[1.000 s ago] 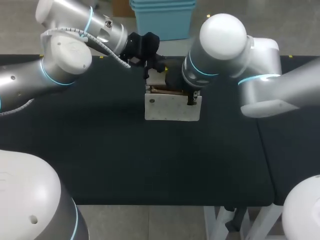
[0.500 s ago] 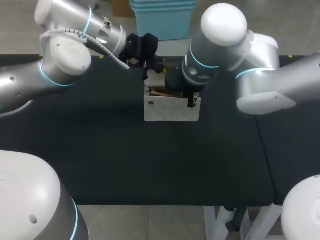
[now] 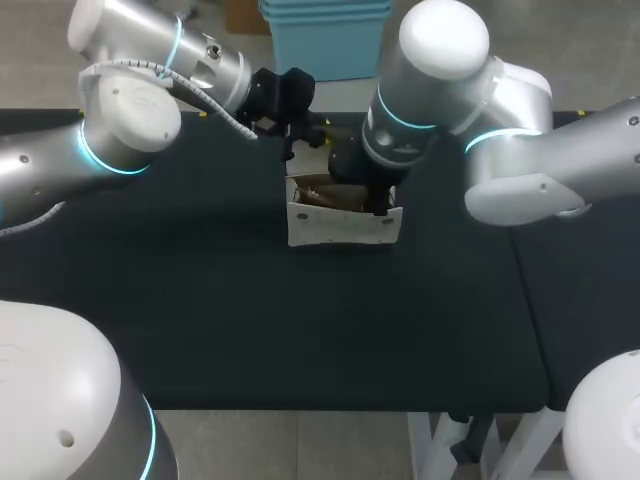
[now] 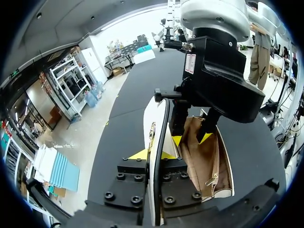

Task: Pick up the bag, open it, inspect its contents, close it, and place it on the opposite side

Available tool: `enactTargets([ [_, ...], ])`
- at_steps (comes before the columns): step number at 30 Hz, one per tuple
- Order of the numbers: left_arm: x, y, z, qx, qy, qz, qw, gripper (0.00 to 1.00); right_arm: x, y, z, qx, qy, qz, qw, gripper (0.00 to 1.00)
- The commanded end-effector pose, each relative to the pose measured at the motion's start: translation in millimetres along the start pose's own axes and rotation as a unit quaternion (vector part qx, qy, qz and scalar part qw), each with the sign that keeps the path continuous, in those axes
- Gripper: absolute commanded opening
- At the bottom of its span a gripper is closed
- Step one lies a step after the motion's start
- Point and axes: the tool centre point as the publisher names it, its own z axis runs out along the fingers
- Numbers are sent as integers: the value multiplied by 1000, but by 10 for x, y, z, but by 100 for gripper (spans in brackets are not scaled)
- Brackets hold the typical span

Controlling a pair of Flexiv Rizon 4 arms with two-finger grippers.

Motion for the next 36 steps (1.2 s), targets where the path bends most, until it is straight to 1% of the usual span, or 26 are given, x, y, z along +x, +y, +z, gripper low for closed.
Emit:
enactTargets([
  [1,20,-74,-3,4,0,2,1000,0,10,57,179,5,7,-2,1000,100],
  [18,21,-75,-15,3,-2,2,1000,0,23,65,182,3,10,-3,1000,100],
  [36,28,-76,-23,3,-2,3,1000,0,-12,73,111,5,-1,-2,1000,100],
])
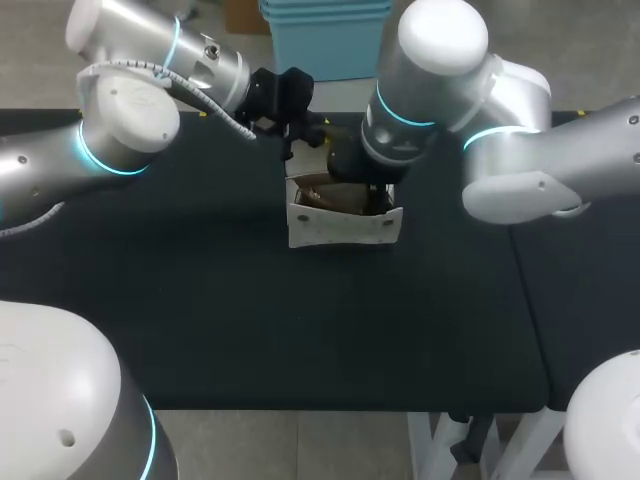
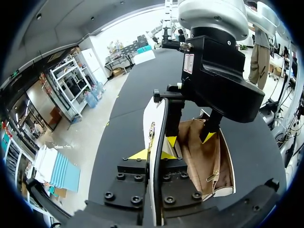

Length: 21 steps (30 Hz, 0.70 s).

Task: Pick up the bag, open it, inspect its contents, close it, and place it on the opposite side

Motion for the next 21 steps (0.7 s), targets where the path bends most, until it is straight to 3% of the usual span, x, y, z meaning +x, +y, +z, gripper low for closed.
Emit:
enactTargets([
  [1,25,-71,-2,2,-1,0,1000,0,9,55,123,5,-3,-1,1000,100],
  [2,26,-70,-3,2,-1,0,1000,0,5,57,110,5,-5,-1,1000,100],
  [3,26,-70,-4,2,-1,0,1000,0,0,56,101,5,-6,-1,1000,94],
  [4,27,-69,-4,2,-1,0,1000,0,-5,57,88,5,-8,-1,1000,82],
  [6,29,-65,-7,1,-2,0,1000,0,-15,57,58,6,-13,0,1000,47],
  [11,28,-44,-8,-4,-4,-3,1000,0,-53,69,-101,5,-38,-1,999,24],
  [13,23,-41,-14,-6,-5,-4,1000,0,-76,71,-208,4,-53,-1,999,0],
  [21,13,-77,-63,-6,-10,-6,1000,0,-163,76,-872,9,-133,-2,991,0],
])
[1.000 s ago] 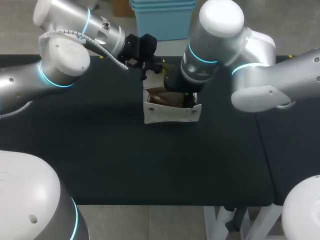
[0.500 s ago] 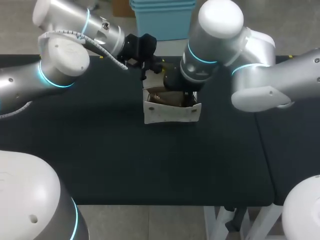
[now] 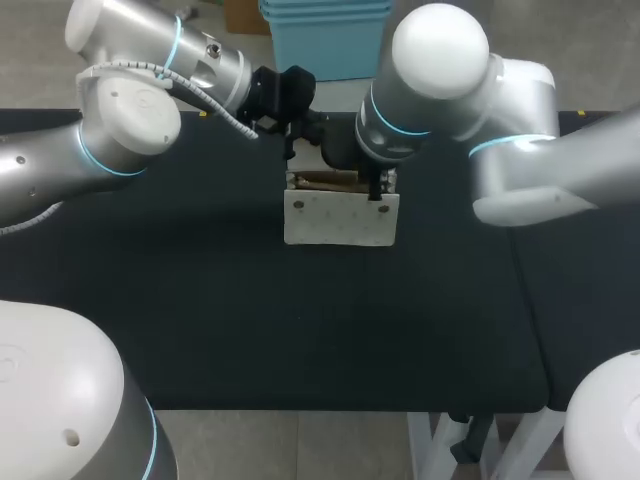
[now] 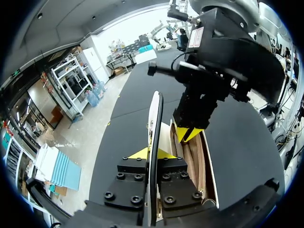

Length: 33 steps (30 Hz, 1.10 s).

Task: Pick up the bag, open it, inspect its contents, close it, and place it on the opposite side

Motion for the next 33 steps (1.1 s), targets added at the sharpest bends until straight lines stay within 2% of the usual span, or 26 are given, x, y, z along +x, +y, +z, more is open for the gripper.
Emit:
enactTargets([
  [1,11,-37,-41,2,-1,-2,1000,0,29,-66,-486,5,-45,1,999,0],
  [8,76,-115,-110,22,11,-4,1000,0,60,-137,-866,17,-84,8,996,0],
  [12,71,-29,-50,26,18,-25,999,0,149,-142,-986,23,-89,9,996,0],
  [18,17,167,170,18,29,-35,999,0,275,-108,-1075,18,-89,6,996,0],
  [20,13,226,237,15,19,-13,1000,0,323,-91,-1067,17,-88,3,996,0],
  [24,49,335,318,32,0,35,999,0,401,-95,-945,14,-86,9,996,0],
  [28,110,396,324,54,-13,68,996,0,484,-77,-825,11,-80,16,997,0],
  [33,178,416,312,52,-33,102,993,0,578,-8,-718,9,-51,23,998,0],
])
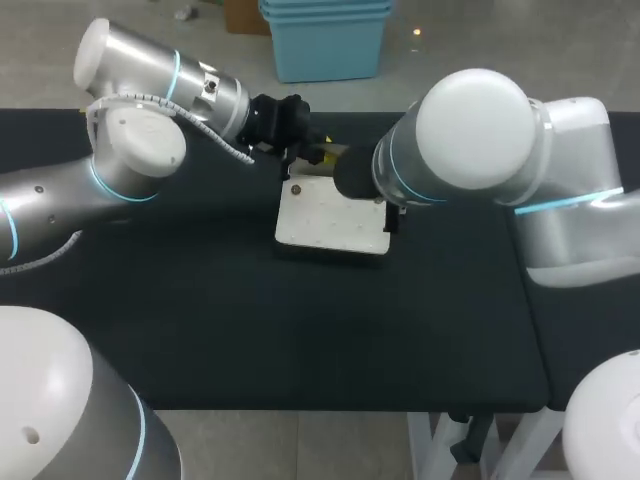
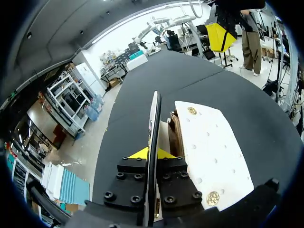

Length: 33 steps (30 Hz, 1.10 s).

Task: Pick up the bag, open it, inspect its contents, close it, and place it on the opposite side

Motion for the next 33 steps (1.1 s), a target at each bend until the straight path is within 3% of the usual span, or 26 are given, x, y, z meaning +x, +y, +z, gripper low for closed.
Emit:
enactTargets([
  [1,133,22,-26,10,-34,24,999,0,31,81,121,-2,10,5,1000,0],
  [4,169,38,-37,-16,-42,31,998,0,31,81,121,-2,10,5,1000,0],
  [18,169,38,-37,-16,-42,31,998,0,31,81,121,-2,10,5,1000,0],
  [28,230,207,-109,-26,-78,58,995,0,527,168,68,36,-43,51,997,0],
  [33,295,258,-82,-28,-103,87,990,0,745,238,130,31,-44,63,997,0],
])
